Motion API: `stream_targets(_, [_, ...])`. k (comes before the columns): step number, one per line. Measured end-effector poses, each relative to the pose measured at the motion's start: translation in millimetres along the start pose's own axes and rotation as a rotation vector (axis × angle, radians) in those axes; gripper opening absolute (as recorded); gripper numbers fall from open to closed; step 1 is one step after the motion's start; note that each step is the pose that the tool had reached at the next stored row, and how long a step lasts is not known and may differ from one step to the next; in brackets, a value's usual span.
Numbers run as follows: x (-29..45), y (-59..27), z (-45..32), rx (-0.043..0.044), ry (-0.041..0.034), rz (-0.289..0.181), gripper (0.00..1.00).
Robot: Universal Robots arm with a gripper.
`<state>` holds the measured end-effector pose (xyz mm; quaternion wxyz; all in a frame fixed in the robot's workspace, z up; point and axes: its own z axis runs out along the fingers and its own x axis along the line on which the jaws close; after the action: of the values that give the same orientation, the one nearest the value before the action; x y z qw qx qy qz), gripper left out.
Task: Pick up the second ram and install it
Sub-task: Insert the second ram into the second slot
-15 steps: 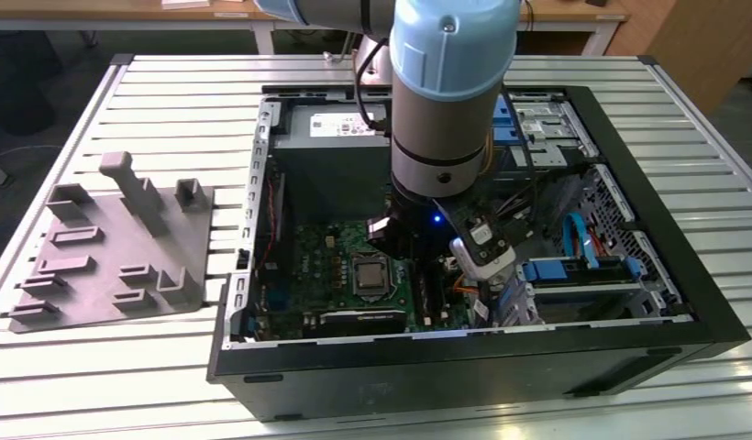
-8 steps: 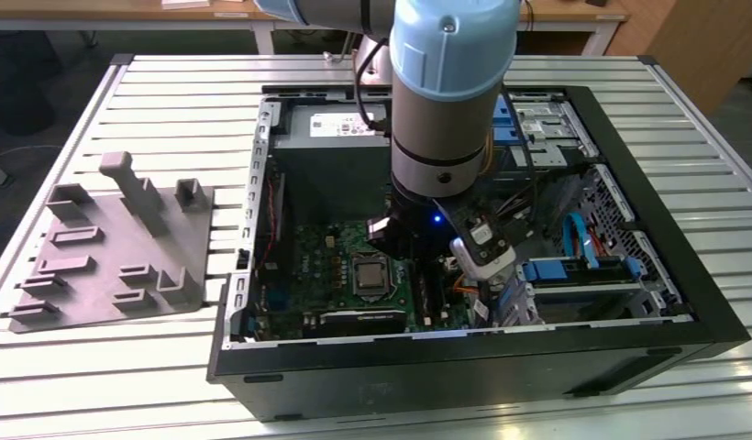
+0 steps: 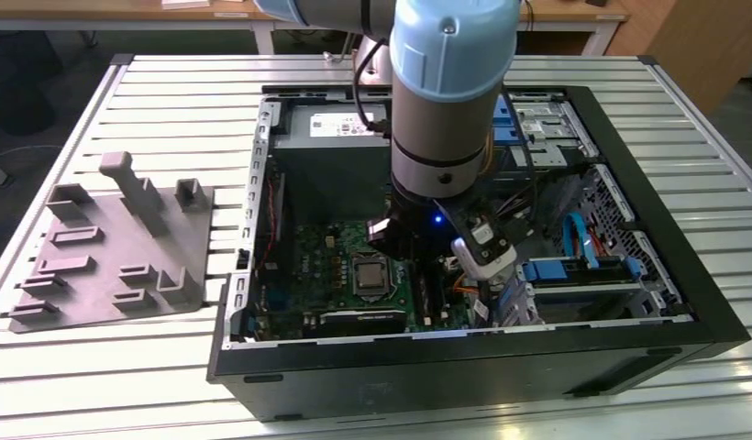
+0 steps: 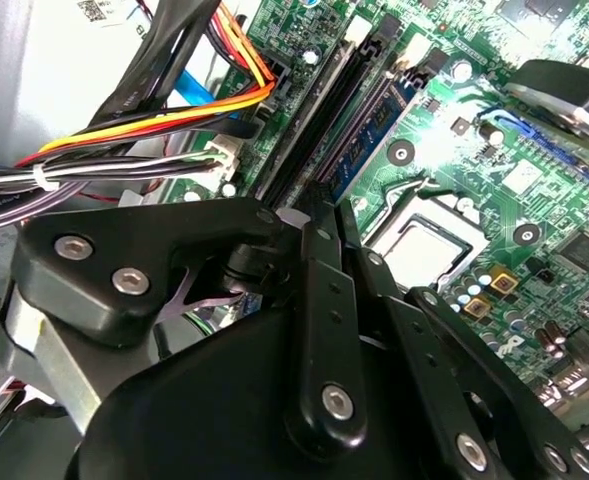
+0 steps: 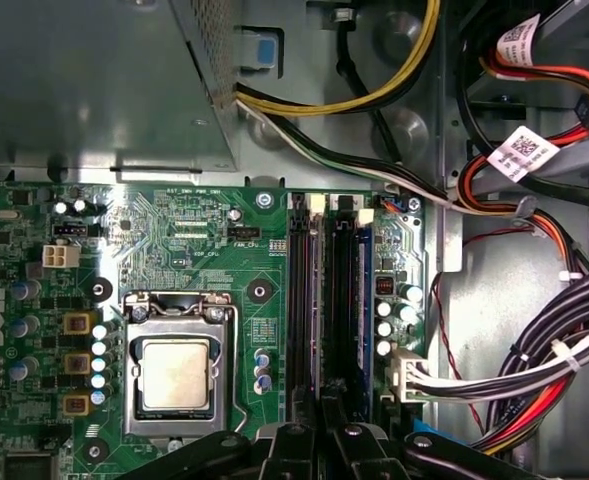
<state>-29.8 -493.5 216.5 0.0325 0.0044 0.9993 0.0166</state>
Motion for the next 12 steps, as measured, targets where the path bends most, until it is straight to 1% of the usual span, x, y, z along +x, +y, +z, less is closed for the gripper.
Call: stream_targets(12, [-0.7, -0.1, 4.1, 0.0004, 0.0001, 0.0, 0.14])
